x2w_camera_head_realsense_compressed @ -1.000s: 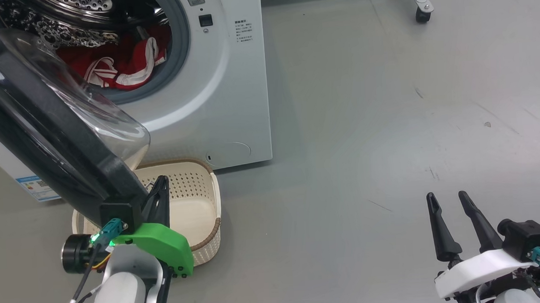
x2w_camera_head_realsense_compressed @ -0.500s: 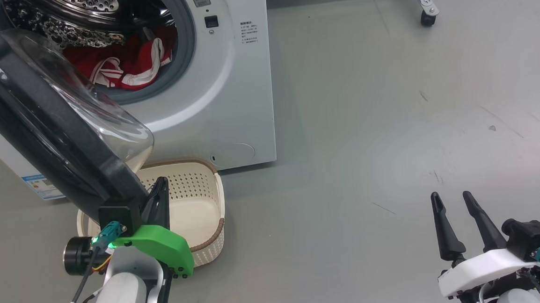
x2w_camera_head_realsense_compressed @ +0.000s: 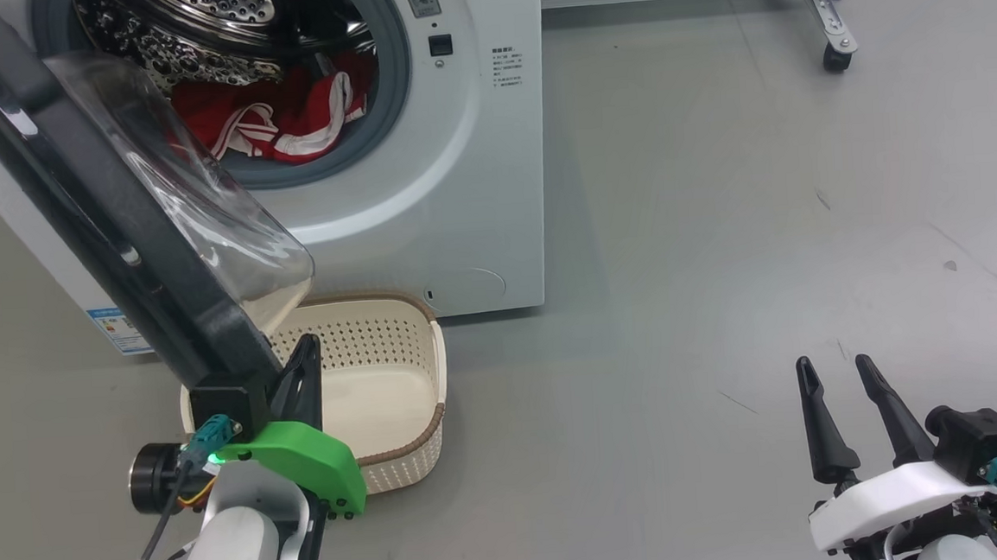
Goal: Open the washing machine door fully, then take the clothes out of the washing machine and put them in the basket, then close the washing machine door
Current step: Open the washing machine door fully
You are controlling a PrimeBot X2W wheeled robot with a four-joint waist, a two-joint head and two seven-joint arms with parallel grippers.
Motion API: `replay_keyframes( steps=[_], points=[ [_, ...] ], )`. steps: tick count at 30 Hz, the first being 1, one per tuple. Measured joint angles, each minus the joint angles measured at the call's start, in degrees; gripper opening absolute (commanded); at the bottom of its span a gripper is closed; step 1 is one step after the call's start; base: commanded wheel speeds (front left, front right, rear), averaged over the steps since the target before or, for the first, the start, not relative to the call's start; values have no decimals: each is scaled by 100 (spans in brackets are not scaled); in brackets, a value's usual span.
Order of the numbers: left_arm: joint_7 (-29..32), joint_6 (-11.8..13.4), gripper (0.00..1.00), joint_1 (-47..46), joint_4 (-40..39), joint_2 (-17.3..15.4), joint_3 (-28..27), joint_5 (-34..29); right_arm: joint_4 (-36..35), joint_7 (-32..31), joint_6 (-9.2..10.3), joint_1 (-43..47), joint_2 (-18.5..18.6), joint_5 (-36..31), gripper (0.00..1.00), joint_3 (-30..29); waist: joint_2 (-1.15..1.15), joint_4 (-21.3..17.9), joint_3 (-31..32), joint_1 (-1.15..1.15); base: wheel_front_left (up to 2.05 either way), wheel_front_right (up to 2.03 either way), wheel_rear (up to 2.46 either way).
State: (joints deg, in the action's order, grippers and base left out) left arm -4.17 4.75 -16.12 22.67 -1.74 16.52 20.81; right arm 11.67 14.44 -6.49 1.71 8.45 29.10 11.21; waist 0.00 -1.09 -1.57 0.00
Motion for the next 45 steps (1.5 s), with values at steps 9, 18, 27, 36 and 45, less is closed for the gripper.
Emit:
replay_keyframes(
  steps=[9, 18, 27, 36, 45],
  points=[
    [-80, -2, 0, 1, 107, 30, 27, 89, 15, 0, -1, 18, 0, -46, 100, 8, 0, 251, 40, 0, 0, 0, 0],
    [-157, -2, 0, 2, 180, 26, 16, 129, 14, 0, -19, 107, -8, -52, 100, 5, 0, 569, 62, 0, 0, 0, 0],
    [-223, 0, 0, 2, 247, 20, -77, 281, 7, 0, -47, 113, -24, -54, 100, 3, 0, 858, 12, 0, 0, 0, 0],
    [-334, 8, 0, 12, 285, 18, -180, 290, 12, 0, -48, 111, -60, -75, 100, 35, 0, 955, -21, 0, 0, 0, 0],
    [-403, 19, 0, 16, 342, 15, -254, 350, 11, 0, -48, 111, -66, -75, 100, -29, 0, 1117, -34, 0, 0, 0, 0]
  ],
)
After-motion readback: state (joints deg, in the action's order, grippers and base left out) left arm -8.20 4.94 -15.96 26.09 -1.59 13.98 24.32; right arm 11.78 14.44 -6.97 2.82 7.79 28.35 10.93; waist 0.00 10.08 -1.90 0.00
